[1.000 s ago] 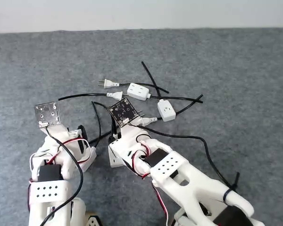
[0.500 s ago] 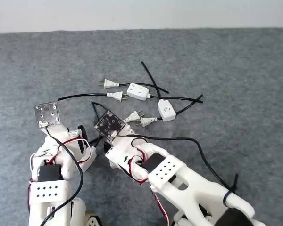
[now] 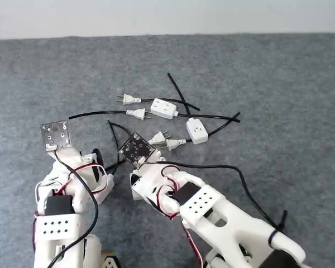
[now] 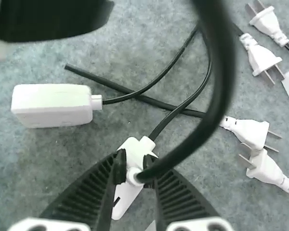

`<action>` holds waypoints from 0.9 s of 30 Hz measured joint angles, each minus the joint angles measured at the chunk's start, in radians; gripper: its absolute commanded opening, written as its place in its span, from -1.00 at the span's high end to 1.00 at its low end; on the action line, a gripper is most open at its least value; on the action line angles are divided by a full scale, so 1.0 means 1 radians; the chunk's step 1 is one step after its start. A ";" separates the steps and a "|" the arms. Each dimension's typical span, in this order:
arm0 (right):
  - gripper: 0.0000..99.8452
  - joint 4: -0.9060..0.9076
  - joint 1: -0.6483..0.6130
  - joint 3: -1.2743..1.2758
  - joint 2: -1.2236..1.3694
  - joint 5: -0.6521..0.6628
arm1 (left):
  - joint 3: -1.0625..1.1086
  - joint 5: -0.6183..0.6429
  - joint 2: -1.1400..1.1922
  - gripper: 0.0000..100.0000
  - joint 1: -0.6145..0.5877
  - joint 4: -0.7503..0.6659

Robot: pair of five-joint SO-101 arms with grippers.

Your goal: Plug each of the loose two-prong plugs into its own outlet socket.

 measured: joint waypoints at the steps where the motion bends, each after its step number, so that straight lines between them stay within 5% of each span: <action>1: 0.98 0.000 0.000 0.000 0.000 -0.002 | 0.000 0.000 0.000 0.73 0.000 0.000; 9: 0.98 0.011 0.000 -0.038 0.057 -0.003 | 0.000 0.000 0.000 0.73 0.000 0.000; 17: 0.98 0.224 -0.002 -0.311 0.265 0.037 | 0.000 0.000 0.000 0.73 0.000 0.000; 27: 0.98 0.396 -0.002 -0.350 0.273 0.041 | 0.000 0.000 0.000 0.73 -0.035 0.000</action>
